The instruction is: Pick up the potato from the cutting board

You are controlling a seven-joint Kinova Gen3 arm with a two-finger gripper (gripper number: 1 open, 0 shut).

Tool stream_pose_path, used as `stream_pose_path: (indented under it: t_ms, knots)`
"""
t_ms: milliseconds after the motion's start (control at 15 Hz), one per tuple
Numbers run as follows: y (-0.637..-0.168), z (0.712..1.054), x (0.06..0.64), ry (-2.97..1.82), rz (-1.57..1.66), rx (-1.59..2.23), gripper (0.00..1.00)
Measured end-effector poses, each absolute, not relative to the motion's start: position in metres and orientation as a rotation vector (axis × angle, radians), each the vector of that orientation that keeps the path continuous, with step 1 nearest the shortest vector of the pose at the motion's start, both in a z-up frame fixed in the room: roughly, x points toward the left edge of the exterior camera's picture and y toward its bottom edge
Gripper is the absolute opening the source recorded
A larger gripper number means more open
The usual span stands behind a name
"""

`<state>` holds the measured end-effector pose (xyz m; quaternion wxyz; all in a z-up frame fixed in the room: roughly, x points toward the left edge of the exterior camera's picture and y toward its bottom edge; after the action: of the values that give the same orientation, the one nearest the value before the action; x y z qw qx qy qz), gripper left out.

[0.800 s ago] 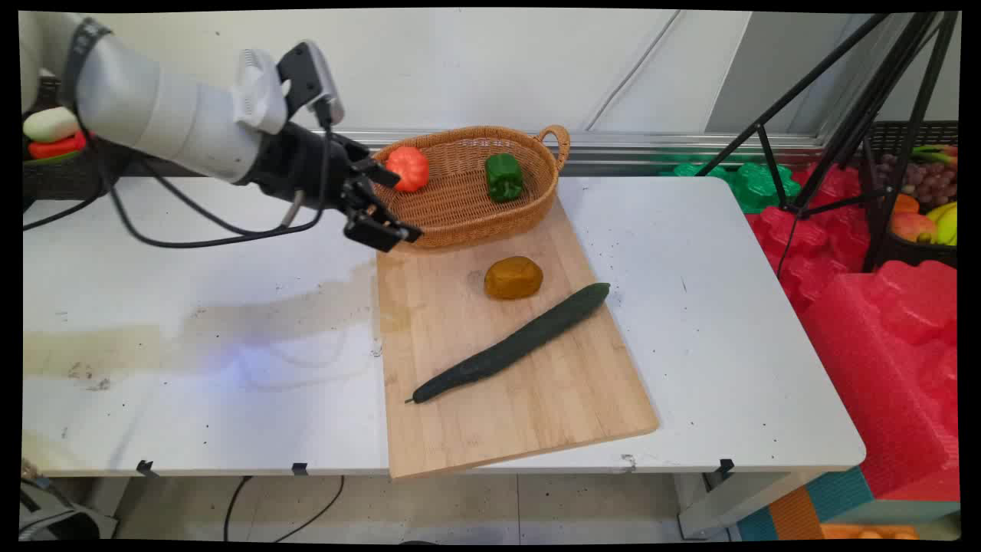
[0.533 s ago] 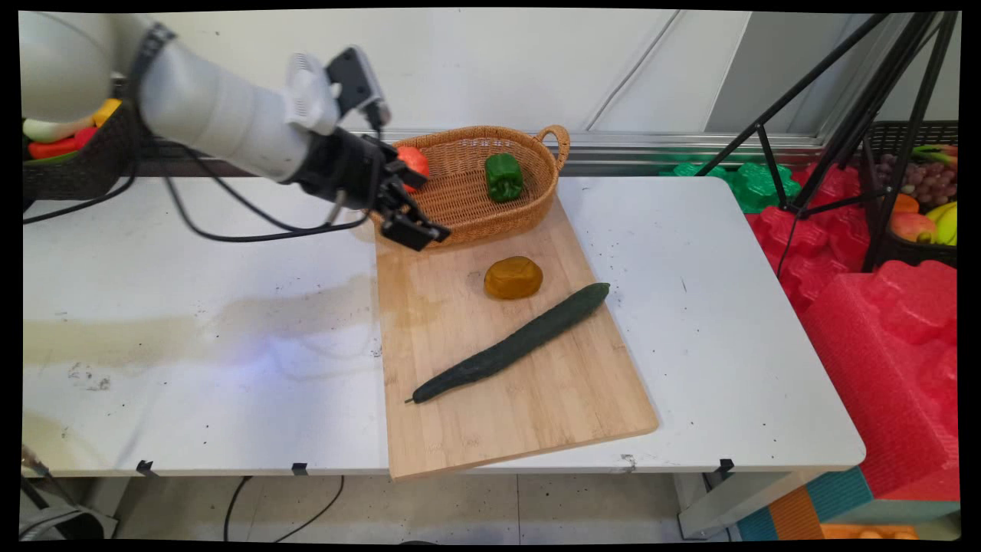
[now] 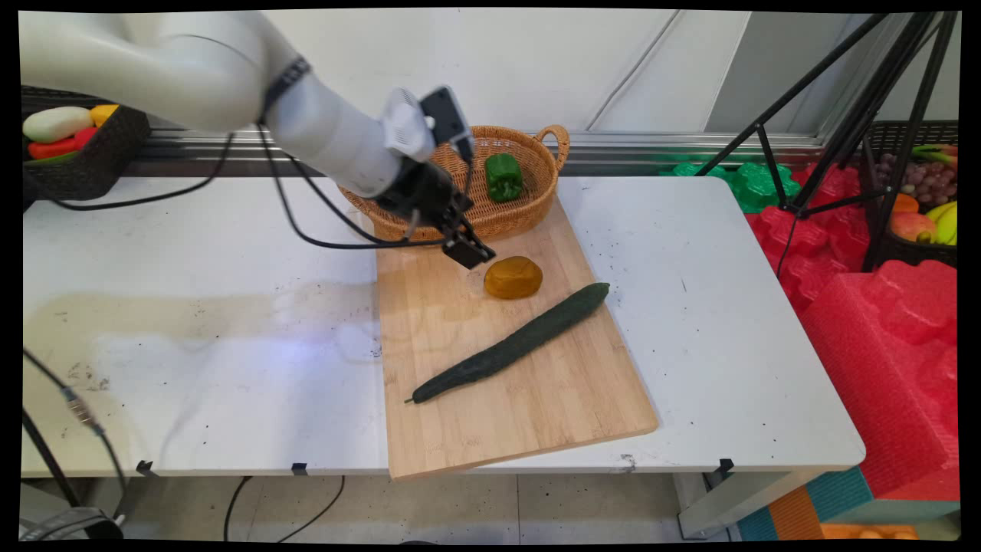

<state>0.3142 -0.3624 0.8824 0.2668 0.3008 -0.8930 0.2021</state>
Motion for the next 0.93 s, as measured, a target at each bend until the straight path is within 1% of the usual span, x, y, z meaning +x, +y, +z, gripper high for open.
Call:
stream_pose_path:
  t_ms: [667, 933]
  knots:
    - [-0.414, 0.827, 0.269, -2.527, 0.418, 0.798, 1.0]
    - [-0.426, 0.813, 0.259, -2.553, 0.384, 0.797, 1.0]
